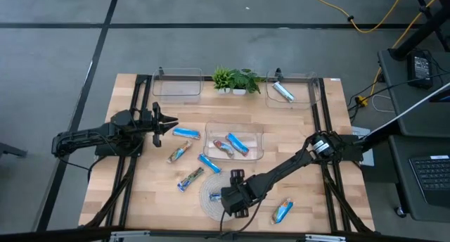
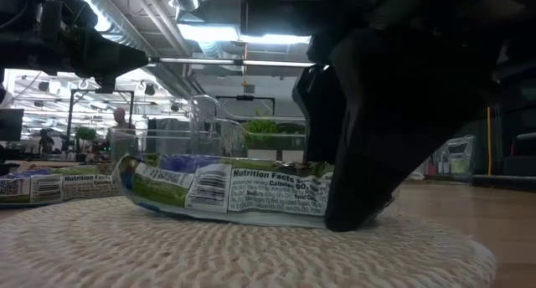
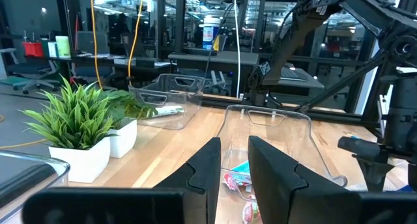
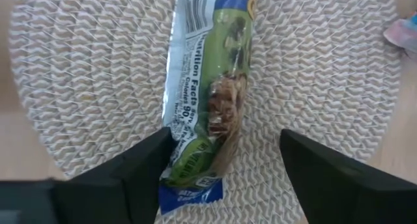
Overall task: Pick and place Granola Bars by type
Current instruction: Put the right blue granola bar into the left transparent bin
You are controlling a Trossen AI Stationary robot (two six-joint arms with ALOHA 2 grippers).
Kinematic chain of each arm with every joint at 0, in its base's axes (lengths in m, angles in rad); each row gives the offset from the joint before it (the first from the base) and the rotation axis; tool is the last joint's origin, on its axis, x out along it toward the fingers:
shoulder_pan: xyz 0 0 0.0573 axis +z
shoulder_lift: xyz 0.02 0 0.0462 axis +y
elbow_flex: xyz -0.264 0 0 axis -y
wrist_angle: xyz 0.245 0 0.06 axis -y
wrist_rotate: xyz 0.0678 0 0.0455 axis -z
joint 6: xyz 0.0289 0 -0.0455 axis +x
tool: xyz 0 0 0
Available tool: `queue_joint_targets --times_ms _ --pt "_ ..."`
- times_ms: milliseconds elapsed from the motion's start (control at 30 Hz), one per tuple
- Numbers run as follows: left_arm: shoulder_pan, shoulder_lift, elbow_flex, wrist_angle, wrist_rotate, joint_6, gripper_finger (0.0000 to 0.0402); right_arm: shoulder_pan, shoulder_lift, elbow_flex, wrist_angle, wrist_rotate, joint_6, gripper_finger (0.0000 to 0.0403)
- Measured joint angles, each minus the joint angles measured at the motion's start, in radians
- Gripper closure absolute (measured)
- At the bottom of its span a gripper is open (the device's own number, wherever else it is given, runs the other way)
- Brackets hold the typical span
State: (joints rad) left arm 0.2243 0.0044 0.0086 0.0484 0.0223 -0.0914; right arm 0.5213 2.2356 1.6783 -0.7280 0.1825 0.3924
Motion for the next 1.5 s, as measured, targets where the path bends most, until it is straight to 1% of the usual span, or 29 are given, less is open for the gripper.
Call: queue_joint_targets --times_ms 300,567,667,933,1067,1167,1267,1333,1400,1500 --pt "0.000 0.000 0.000 0.000 0.000 0.000 0.0329 0.000 0.002 -0.001 0.022 -0.002 -0.004 0.0174" --pt "0.000 0.000 0.000 0.000 0.000 0.000 0.0329 -0.001 0.009 0.064 -0.023 0.001 -0.023 0.0228" --pt "0.000 0.000 0.000 0.000 0.000 0.000 0.0329 -0.001 0.009 0.095 -0.025 0.003 -0.057 0.0252" --pt "0.000 0.000 0.000 0.000 0.000 0.000 0.0329 0.001 0.008 0.178 -0.125 0.002 -0.107 0.0329" --pt "0.000 0.000 0.000 0.000 0.000 0.000 0.0329 0.003 0.007 0.183 -0.126 -0.001 -0.113 0.0369" --pt "0.000 0.000 0.000 0.000 0.000 0.000 0.0329 0.003 0.007 0.183 -0.140 0.000 -0.113 0.0386" --pt "0.000 0.000 0.000 0.000 0.000 0.000 0.0329 0.003 0.007 0.183 -0.152 0.000 -0.113 0.0386" --pt "0.000 0.000 0.000 0.000 0.000 0.000 0.0329 0.003 0.007 0.183 -0.166 0.000 -0.116 0.0371" --pt "0.000 0.000 0.000 0.000 0.000 0.000 0.0329 0.006 0.007 0.183 -0.193 0.000 -0.121 0.0343" --pt "0.000 0.000 0.000 0.000 0.000 0.000 0.0329 0.009 0.007 0.183 -0.206 0.002 -0.077 0.0285"
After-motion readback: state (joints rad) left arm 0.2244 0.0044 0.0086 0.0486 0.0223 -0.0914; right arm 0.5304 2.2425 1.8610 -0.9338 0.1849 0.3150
